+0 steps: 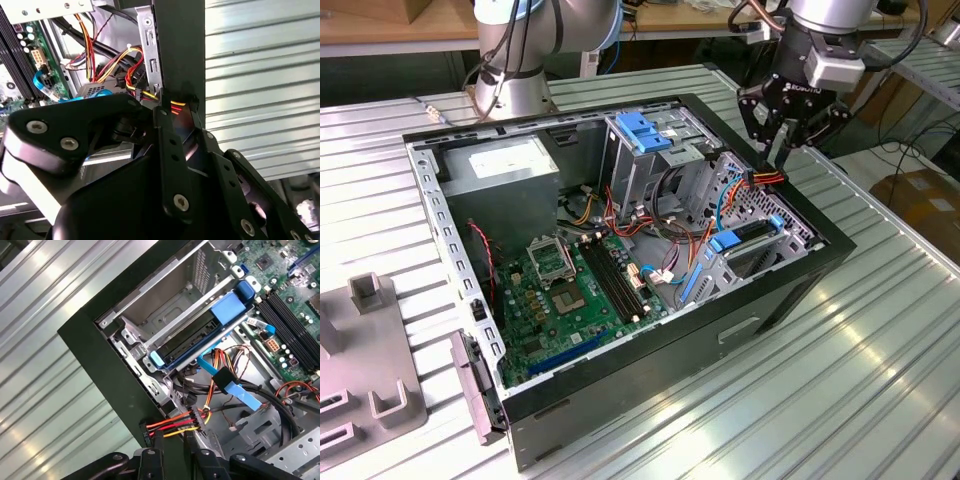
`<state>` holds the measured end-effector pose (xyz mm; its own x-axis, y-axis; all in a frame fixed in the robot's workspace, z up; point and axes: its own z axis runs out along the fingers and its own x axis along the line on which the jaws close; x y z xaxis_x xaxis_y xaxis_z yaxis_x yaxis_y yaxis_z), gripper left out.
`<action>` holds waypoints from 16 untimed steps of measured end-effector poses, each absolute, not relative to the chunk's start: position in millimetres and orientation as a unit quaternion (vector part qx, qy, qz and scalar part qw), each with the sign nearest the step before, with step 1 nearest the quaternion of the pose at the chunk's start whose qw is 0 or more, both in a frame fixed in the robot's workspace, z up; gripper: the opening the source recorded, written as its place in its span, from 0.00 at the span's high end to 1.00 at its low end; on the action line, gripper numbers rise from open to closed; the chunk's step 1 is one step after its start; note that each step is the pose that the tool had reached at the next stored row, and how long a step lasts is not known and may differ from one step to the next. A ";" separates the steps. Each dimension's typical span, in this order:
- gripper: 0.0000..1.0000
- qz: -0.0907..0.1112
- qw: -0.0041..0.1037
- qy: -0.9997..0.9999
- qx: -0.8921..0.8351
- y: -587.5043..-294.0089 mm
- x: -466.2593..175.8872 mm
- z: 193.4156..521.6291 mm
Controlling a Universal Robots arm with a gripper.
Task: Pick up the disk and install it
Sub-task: 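Insert the first disk wire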
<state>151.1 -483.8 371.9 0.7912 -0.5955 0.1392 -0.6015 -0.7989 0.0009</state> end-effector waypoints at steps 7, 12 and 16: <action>0.70 0.072 0.037 -0.282 0.956 -485.6 154.2 371.9; 0.70 0.073 0.036 -0.258 0.963 -486.6 156.6 371.5; 0.70 0.074 0.036 -0.241 0.967 -487.8 156.8 371.4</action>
<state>156.8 -487.8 371.4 0.8725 -0.4617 0.1598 -0.4723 -0.8808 0.0340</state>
